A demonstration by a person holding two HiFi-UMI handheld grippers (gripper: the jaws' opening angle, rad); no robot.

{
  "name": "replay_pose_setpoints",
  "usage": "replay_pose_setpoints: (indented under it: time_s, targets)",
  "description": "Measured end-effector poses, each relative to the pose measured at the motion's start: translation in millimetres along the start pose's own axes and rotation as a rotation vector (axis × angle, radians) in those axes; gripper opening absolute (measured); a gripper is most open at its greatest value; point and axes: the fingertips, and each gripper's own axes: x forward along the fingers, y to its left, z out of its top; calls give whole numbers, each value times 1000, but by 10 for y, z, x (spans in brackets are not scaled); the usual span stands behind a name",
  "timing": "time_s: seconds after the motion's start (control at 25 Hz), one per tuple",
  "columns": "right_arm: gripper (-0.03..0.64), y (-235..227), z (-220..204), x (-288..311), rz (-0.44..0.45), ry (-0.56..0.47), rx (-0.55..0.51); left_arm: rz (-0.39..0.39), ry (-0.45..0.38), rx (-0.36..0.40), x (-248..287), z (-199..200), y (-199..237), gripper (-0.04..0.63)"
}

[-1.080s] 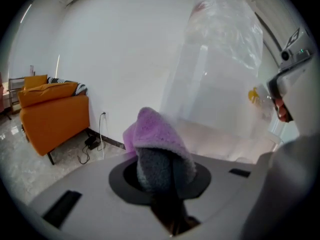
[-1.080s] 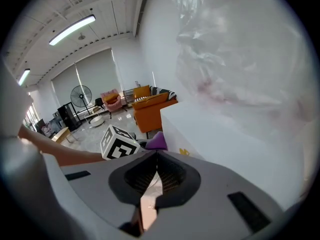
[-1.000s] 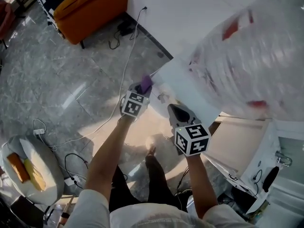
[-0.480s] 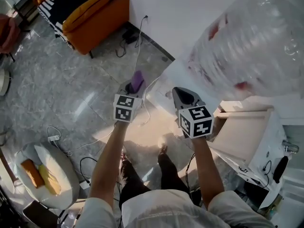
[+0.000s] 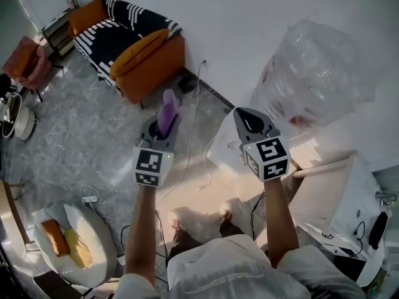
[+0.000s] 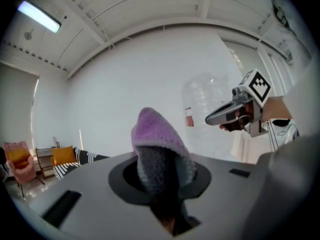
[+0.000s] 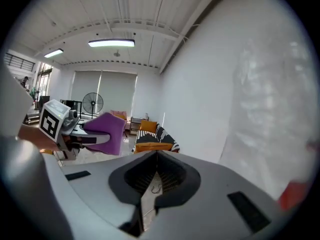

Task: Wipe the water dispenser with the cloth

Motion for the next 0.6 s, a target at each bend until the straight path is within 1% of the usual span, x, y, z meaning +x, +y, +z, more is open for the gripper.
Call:
replay_pose_setpoints:
  time_s: [0.08,0.16,0.36,0.48,0.6]
  targets:
    - [14,55,260,-102,-6,-36,-39,19,-35,35,-235,253,106,77]
    - [14,119,475,-204,-11,-70,-76,33,-72,50,-463,480,180,77]
    - [14,295,997,-493,6,-170,-134,64,-157,121,-885,1060,279,77]
    - [14,404,1249,-653,18,-220,-180,93,-189,156,-1070,1274,288,77]
    - [14,489,1365,-780,33,-252,-191,94,-204,185,-1165,1384,214,77]
